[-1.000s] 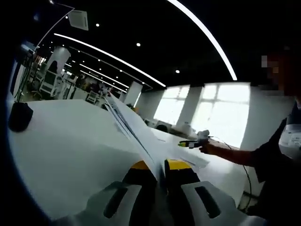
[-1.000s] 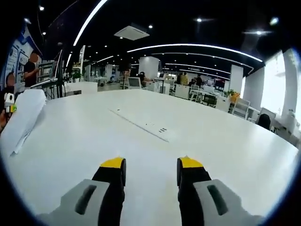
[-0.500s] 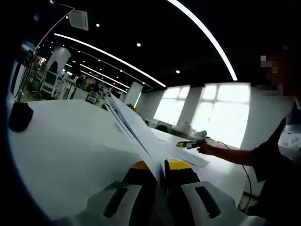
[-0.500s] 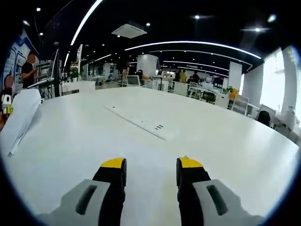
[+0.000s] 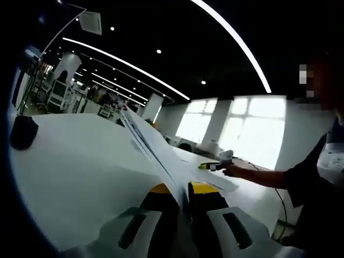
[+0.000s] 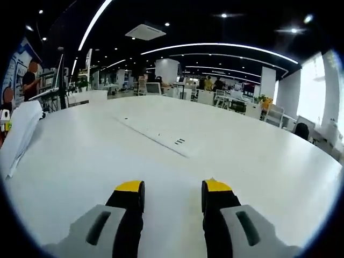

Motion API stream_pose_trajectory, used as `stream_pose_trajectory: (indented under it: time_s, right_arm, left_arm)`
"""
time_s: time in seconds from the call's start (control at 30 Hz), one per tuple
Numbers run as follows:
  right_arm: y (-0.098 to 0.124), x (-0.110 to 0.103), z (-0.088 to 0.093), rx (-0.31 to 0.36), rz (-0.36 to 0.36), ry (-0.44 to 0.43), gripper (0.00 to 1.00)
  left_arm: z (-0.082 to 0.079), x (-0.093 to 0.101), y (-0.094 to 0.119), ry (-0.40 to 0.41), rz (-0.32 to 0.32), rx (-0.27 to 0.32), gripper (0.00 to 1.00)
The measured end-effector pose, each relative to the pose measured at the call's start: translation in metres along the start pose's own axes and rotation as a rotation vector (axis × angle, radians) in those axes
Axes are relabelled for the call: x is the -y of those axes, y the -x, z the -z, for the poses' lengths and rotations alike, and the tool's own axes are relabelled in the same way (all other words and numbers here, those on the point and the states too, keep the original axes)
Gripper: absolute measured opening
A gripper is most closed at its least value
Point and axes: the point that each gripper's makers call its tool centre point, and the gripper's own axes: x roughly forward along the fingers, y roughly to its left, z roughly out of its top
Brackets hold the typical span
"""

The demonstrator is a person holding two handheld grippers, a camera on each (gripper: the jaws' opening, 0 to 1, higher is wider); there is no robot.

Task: Organize the stack of printing papers by aligning and flattening the scattered papers on the table

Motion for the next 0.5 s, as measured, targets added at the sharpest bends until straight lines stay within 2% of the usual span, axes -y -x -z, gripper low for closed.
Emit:
stream_pose_trajectory:
  time_s: [0.5]
  right_arm:
    - [-0.0104,-0.0032,-0.0022,0.001,-0.010,-0.030,0.38]
  left_arm:
    - [0.0003,-0.0004,0.0003,0.000,0.001,-0.002,0.11]
